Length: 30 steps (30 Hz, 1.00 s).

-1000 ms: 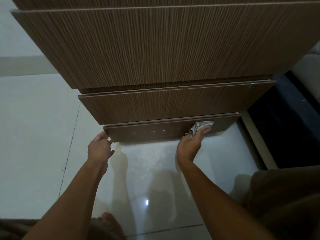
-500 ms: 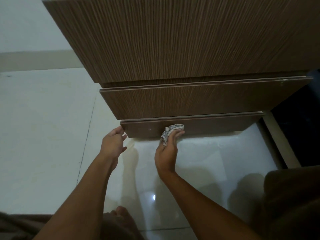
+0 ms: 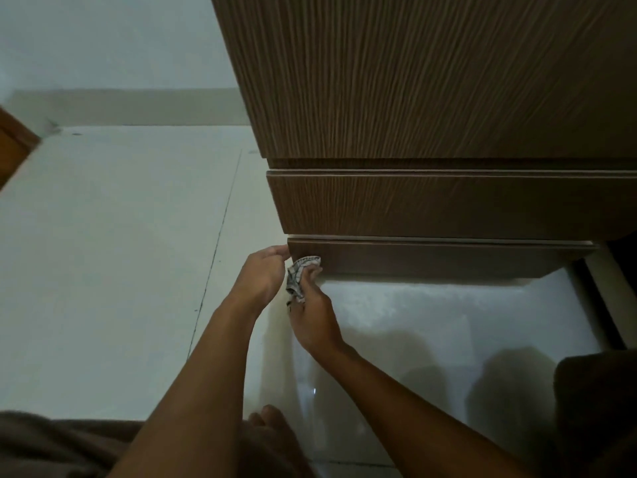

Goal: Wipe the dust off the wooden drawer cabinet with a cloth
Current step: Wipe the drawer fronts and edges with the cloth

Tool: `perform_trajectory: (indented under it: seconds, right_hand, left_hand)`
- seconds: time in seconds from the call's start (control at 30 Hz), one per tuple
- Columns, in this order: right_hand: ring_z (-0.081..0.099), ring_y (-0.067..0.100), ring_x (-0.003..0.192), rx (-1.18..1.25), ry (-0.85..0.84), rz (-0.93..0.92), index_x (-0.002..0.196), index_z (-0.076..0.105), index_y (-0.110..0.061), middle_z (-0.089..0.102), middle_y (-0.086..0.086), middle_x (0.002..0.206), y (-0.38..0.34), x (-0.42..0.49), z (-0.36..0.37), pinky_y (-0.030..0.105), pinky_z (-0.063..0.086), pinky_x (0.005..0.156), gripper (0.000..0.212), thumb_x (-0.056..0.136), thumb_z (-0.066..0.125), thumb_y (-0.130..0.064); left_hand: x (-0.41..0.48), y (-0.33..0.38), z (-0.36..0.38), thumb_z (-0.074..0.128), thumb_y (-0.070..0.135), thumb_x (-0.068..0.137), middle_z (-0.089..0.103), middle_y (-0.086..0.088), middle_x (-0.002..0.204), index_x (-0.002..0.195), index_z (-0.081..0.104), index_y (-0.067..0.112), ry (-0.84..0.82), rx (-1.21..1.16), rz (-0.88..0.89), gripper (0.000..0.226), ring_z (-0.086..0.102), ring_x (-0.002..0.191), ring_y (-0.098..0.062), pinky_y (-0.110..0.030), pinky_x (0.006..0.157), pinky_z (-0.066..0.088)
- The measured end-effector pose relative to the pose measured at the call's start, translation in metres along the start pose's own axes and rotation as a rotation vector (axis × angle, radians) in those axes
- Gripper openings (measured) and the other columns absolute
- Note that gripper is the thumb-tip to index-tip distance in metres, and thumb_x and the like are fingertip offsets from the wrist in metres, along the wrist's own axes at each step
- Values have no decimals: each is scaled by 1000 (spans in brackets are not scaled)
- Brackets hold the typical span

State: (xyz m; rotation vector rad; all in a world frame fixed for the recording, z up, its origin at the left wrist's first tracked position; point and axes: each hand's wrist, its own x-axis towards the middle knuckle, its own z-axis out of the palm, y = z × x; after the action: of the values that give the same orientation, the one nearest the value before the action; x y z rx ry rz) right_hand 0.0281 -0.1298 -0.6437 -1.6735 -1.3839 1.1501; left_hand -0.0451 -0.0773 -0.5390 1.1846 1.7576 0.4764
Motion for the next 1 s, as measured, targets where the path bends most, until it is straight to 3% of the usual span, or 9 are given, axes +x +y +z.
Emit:
perform_trajectory:
  seconds: [0.1,0.2,0.3,0.43,0.5,0.6,0.73,0.87,1.0]
  right_hand:
    - [54,24,123,-13,-163,-7,150,30,-23,51,8,141,-4,4,-7,35,46,103,64,93,45,1]
    - [60,22,109,43,-238,45,140,48,-25,61,0,121,-10,6,-24,22,49,89,49,97,42,-3]
    - [66,23,97,184,-69,235,121,62,-22,69,3,106,1,2,-23,28,52,81,31,97,46,-11]
    - [71,31,85,666,253,748,107,68,-14,73,14,95,15,-2,-13,45,57,84,21,97,52,-23]
    - [68,33,92,751,381,816,107,65,-4,70,18,104,18,5,-20,44,55,89,20,98,51,-15]
    - [63,27,84,944,465,780,113,60,-5,65,14,105,9,17,-39,38,52,82,19,97,52,-9]
    - [64,24,84,1123,329,748,117,56,2,66,16,103,-13,29,-39,32,52,74,22,97,49,-5]
    - [66,32,98,996,71,679,112,58,1,68,20,104,-24,24,-22,46,51,94,19,95,52,-5]
    - [66,34,104,1118,-80,589,119,56,6,67,25,113,-36,20,-27,43,52,94,25,96,50,-2]
  left_hand:
    - [5,0,-5,31,5,98,58,-3,136,128,61,17,2,44,15,44,51,116,-15,-25,94,36]
    - [7,2,-8,30,3,96,58,-3,136,127,63,15,-7,54,0,47,49,128,-21,-30,103,35]
    - [7,1,-11,32,3,94,61,-3,132,124,65,15,-11,49,20,46,51,124,-19,-28,100,35]
    - [4,2,-11,32,4,93,61,-3,131,123,65,14,-9,50,43,46,50,126,-19,-24,94,31]
    - [2,2,-11,32,3,93,61,-3,132,125,64,14,-12,46,45,46,49,127,-20,-26,98,33]
    - [2,1,-10,32,2,93,60,-3,134,125,64,15,-11,34,38,47,49,129,-21,-31,105,34]
    - [1,3,-10,32,2,93,60,-3,134,125,64,15,-15,35,33,47,48,128,-21,-28,97,34]
    - [-1,6,-12,33,0,90,60,-3,133,125,64,14,-26,8,8,49,48,127,-20,-26,92,33]
    - [-1,0,-17,34,1,90,60,-1,131,122,66,15,88,-62,6,48,48,125,-19,-28,97,35]
